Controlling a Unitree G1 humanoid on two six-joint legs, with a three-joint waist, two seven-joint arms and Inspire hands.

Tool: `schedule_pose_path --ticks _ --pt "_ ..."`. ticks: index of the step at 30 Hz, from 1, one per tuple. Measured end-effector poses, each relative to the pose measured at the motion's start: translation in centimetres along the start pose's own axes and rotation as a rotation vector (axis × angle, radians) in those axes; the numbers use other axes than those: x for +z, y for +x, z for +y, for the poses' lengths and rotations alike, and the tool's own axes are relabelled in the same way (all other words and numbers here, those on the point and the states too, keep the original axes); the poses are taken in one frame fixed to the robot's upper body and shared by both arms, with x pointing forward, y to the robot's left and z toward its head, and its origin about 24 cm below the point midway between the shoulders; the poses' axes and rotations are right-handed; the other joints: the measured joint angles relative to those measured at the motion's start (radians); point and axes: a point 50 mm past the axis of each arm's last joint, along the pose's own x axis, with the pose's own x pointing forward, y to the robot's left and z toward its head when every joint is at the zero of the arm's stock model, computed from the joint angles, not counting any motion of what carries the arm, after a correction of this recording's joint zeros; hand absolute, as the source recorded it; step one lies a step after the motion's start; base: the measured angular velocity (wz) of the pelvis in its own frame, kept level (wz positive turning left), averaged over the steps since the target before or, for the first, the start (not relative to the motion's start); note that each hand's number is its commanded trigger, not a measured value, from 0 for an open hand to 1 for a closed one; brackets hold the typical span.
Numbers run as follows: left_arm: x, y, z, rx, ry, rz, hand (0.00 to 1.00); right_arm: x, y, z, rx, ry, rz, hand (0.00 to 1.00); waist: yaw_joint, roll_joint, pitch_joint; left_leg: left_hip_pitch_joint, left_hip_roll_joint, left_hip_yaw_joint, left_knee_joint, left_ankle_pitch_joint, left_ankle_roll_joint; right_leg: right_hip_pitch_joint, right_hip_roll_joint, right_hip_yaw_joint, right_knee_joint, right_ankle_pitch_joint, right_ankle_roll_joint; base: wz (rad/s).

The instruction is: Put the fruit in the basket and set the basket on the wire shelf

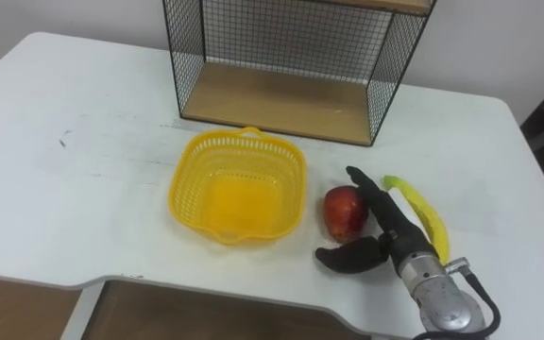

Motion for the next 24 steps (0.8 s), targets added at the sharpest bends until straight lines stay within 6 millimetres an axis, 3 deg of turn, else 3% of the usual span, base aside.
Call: schedule_pose_path --ticks 9,10,11,12,24 --pt "-0.2 0.0 0.0 0.002 0.003 0.007 0.0 -0.3 0.1 0.2 0.01 -0.02 0.016 0.0 0.0 -0.003 -0.0009 0.001 0.0 -0.002 0.001 0.0 0.0 0.004 0.0 0.001 0.001 0.0 0.0 0.0" --pt "-0.1 0.0 0.0 0.002 0.003 0.007 0.0 -0.4 0.1 0.2 0.011 -0.022 0.018 0.45 0.0 -0.003 -0.0006 0.002 0.0 -0.002 -0.002 0.0 0.0 0.004 0.0 0.001 0.001 0.0 0.0 0.0" --pt "0.0 0.0 0.0 0.002 0.004 0.005 0.0 -0.4 0.1 0.2 0.012 -0.026 0.02 0.77 0.0 -0.004 -0.0003 0.003 0.0 -0.002 -0.002 0.0 0.0 0.006 0.0 0.001 0.0 0.0 0.0 0.0" --pt "-0.1 0.0 0.0 0.002 0.004 0.007 0.0 -0.4 0.1 0.2 0.012 -0.028 0.021 1.0 0.0 -0.004 -0.0001 0.003 0.0 -0.002 -0.002 0.0 0.0 0.007 0.0 0.001 0.0 0.0 0.0 0.0" --pt "-0.2 0.0 0.1 0.006 -0.001 0.034 0.0 -0.6 0.9 -1.5 -0.068 -0.054 0.056 1.0 -0.002 -0.015 0.0001 0.008 -0.001 -0.024 -0.002 -0.001 -0.001 0.027 0.0 -0.012 -0.017 -0.001 0.001 0.05"
